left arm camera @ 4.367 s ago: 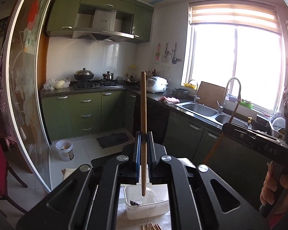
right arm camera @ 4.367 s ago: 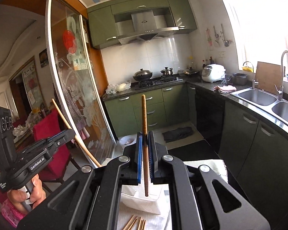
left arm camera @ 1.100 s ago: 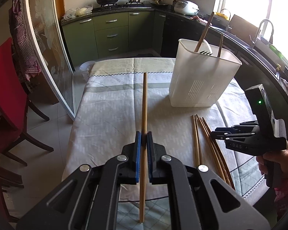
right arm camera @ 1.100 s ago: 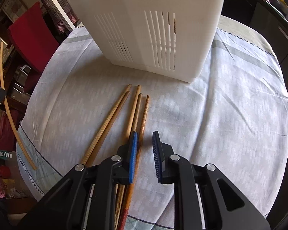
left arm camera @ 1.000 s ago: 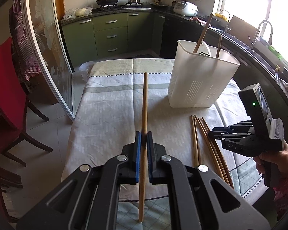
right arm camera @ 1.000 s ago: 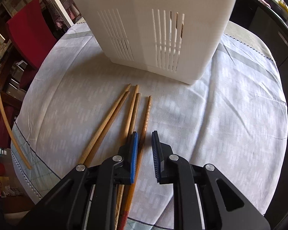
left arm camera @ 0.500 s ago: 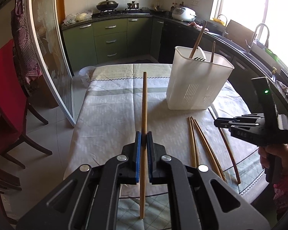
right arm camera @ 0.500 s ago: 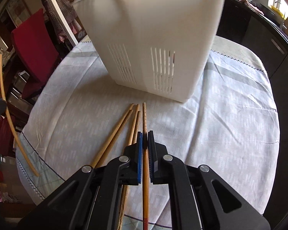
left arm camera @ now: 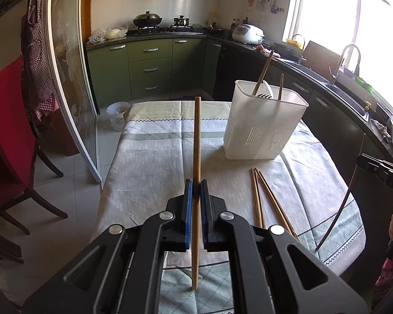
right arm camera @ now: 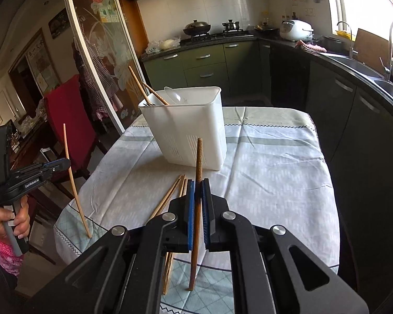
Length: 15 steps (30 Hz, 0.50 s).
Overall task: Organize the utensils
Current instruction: 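Lift the chopstick with the left gripper while the right gripper grasps another chopstick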
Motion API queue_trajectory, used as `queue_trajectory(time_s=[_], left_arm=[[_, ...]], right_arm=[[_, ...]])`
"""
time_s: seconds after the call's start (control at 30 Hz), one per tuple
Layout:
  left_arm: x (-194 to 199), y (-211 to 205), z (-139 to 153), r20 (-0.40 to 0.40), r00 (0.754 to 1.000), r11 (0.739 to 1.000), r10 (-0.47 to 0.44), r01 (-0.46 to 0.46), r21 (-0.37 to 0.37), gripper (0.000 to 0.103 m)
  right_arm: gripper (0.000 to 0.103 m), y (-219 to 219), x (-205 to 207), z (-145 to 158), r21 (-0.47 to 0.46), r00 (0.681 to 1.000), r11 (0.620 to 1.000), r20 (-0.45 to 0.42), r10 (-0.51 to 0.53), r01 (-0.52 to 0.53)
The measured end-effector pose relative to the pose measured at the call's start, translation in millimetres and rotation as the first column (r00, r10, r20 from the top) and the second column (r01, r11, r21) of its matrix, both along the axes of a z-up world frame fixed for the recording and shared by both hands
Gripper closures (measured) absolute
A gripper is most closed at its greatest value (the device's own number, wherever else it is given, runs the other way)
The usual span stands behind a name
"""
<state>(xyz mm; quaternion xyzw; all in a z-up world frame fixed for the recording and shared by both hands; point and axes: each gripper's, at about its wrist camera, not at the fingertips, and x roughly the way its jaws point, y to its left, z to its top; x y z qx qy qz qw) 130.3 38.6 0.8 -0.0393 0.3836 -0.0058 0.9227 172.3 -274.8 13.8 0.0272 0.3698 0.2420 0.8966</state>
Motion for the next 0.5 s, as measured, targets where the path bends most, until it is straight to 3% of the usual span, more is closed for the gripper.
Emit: queue_trajectory(time_s=[0.5], left_arm=[[-20.9, -11.2, 18.1, 0.082, 0.996, 0.999, -0.033, 0.032, 0.009, 0.097]], right_arm=[[0.097, -23.7, -32.3, 19.1, 0.029, 0.998, 1.000, 0.056, -0.003, 0.001]])
